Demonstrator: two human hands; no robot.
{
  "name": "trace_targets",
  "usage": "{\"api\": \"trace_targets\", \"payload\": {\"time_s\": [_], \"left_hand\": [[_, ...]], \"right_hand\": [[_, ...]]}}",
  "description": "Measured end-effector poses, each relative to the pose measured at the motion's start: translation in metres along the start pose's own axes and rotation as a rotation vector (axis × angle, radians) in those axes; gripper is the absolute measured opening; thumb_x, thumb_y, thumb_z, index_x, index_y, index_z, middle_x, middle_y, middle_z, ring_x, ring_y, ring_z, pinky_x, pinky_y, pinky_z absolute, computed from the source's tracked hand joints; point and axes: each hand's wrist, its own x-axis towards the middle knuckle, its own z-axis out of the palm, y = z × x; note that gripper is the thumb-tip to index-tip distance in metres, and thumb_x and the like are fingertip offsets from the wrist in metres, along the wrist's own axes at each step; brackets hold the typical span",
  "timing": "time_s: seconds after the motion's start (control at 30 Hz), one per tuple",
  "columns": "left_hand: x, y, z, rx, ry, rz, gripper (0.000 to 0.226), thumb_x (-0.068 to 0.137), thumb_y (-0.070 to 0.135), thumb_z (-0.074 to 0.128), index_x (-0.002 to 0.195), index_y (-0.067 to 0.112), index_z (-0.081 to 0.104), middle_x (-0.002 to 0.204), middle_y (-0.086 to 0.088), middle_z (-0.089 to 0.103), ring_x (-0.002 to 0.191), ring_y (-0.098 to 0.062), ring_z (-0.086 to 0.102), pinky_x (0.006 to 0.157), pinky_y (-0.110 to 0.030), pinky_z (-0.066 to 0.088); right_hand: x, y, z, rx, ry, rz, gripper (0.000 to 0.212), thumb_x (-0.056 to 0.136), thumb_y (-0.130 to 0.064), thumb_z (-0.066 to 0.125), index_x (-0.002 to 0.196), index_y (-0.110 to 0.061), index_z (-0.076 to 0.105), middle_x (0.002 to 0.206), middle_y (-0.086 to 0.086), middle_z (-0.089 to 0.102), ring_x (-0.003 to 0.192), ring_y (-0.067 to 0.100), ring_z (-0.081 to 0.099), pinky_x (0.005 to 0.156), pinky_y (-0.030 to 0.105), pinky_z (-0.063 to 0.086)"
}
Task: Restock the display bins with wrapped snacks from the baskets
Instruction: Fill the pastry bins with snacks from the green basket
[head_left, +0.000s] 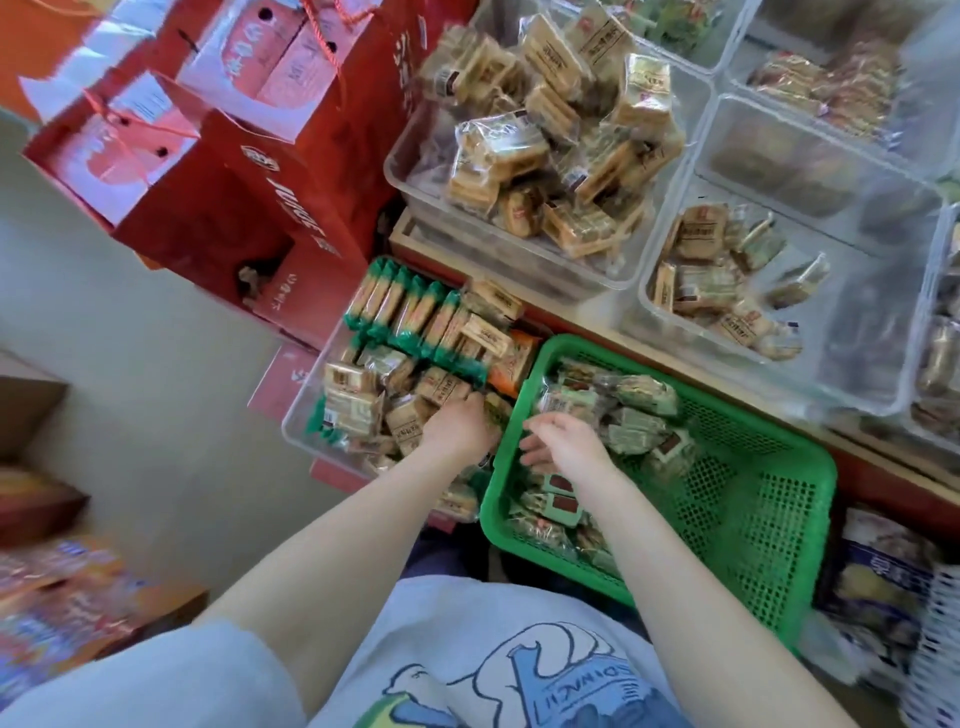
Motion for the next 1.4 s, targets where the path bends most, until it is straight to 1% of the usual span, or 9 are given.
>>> {"api": "trace_targets", "payload": {"time_s": [0.23, 0.4, 0.63, 0.73, 0.87, 1.0, 1.1, 1.2, 1.4], "left_hand": [[-0.006, 0.003, -0.024, -0.451, 0.103, -0.122, 0.048, 0.089, 0.016, 0.067, 0.133, 0.022, 0.050, 0.099, 0.003, 0.061, 0.074, -0.017, 0.063, 0.050, -0.027, 0.044], [-0.048, -0.017, -0.077, -0.886, -0.096, 0.096, 0.034, 0.093, 0.022, 0.070, 0.126, 0.028, 0.066, 0.108, 0.003, 0.073, 0.083, -0.010, 0.073, 0.068, -0.024, 0.060], [-0.071, 0.028, -0.106, -0.899, -0.150, 0.318, 0.022, 0.093, 0.031, 0.070, 0.113, 0.025, 0.067, 0.090, 0.007, 0.073, 0.065, -0.001, 0.062, 0.056, -0.016, 0.046], [-0.064, 0.047, -0.106, -0.923, -0.004, 0.253, 0.020, 0.101, 0.032, 0.056, 0.113, 0.021, 0.067, 0.101, -0.004, 0.073, 0.075, -0.009, 0.067, 0.055, -0.016, 0.048], [-0.042, 0.039, -0.097, -0.747, 0.129, 0.130, 0.018, 0.101, 0.029, 0.053, 0.109, 0.023, 0.068, 0.098, 0.002, 0.074, 0.084, -0.023, 0.069, 0.071, -0.035, 0.053], [-0.025, 0.026, -0.086, -0.553, 0.163, 0.068, 0.024, 0.097, 0.028, 0.053, 0.117, 0.023, 0.066, 0.105, -0.001, 0.070, 0.089, -0.028, 0.068, 0.076, -0.042, 0.057], [-0.010, 0.025, -0.083, -0.398, 0.212, 0.045, 0.035, 0.096, 0.027, 0.054, 0.130, 0.022, 0.057, 0.115, -0.003, 0.064, 0.082, -0.026, 0.067, 0.070, -0.041, 0.058], [0.016, 0.026, -0.085, -0.284, 0.349, 0.074, 0.054, 0.093, 0.023, 0.059, 0.144, 0.021, 0.041, 0.142, -0.008, 0.044, 0.116, -0.030, 0.055, 0.084, -0.044, 0.054], [0.053, 0.048, -0.101, -0.559, 0.362, -0.090, 0.060, 0.094, 0.044, 0.063, 0.135, 0.007, 0.038, 0.136, -0.012, 0.052, 0.120, -0.035, 0.054, 0.080, -0.034, 0.038]], "right_hand": [[-0.007, 0.007, -0.011, 0.046, 0.032, -0.017, 0.015, 0.103, -0.019, 0.051, 0.107, -0.015, 0.065, 0.104, 0.013, 0.072, 0.082, 0.022, 0.072, 0.080, 0.038, 0.060], [-0.019, -0.011, -0.017, 0.121, -0.015, -0.107, 0.027, 0.104, -0.031, 0.051, 0.125, -0.015, 0.060, 0.109, 0.008, 0.071, 0.083, 0.018, 0.071, 0.080, 0.035, 0.058], [-0.054, -0.045, -0.047, -0.005, -0.249, -0.329, 0.027, 0.095, -0.040, 0.066, 0.115, -0.023, 0.066, 0.097, 0.002, 0.072, 0.079, 0.018, 0.064, 0.068, 0.031, 0.049], [-0.055, -0.056, -0.076, 0.154, -0.012, -0.339, 0.027, 0.092, -0.042, 0.068, 0.108, -0.020, 0.068, 0.099, 0.007, 0.073, 0.078, 0.021, 0.064, 0.072, 0.042, 0.054], [-0.048, -0.075, -0.123, 0.687, 0.321, -0.355, 0.020, 0.100, -0.026, 0.060, 0.109, -0.008, 0.062, 0.095, 0.012, 0.071, 0.069, 0.021, 0.069, 0.067, 0.034, 0.057], [-0.030, -0.091, -0.151, 0.860, 0.461, -0.321, 0.026, 0.101, -0.024, 0.058, 0.117, -0.003, 0.058, 0.101, 0.016, 0.070, 0.073, 0.023, 0.072, 0.071, 0.034, 0.062], [-0.024, -0.096, -0.141, 0.768, 0.499, -0.293, 0.022, 0.102, -0.017, 0.053, 0.117, 0.000, 0.057, 0.088, 0.015, 0.068, 0.065, 0.023, 0.070, 0.065, 0.033, 0.061], [-0.025, -0.089, -0.110, 0.561, 0.405, -0.314, 0.011, 0.101, -0.008, 0.051, 0.105, -0.003, 0.061, 0.081, 0.014, 0.066, 0.063, 0.023, 0.067, 0.063, 0.035, 0.059], [-0.013, -0.053, -0.037, 0.209, 0.208, -0.204, 0.017, 0.102, -0.008, 0.048, 0.101, -0.007, 0.065, 0.083, 0.013, 0.070, 0.064, 0.020, 0.065, 0.063, 0.034, 0.057]]}}
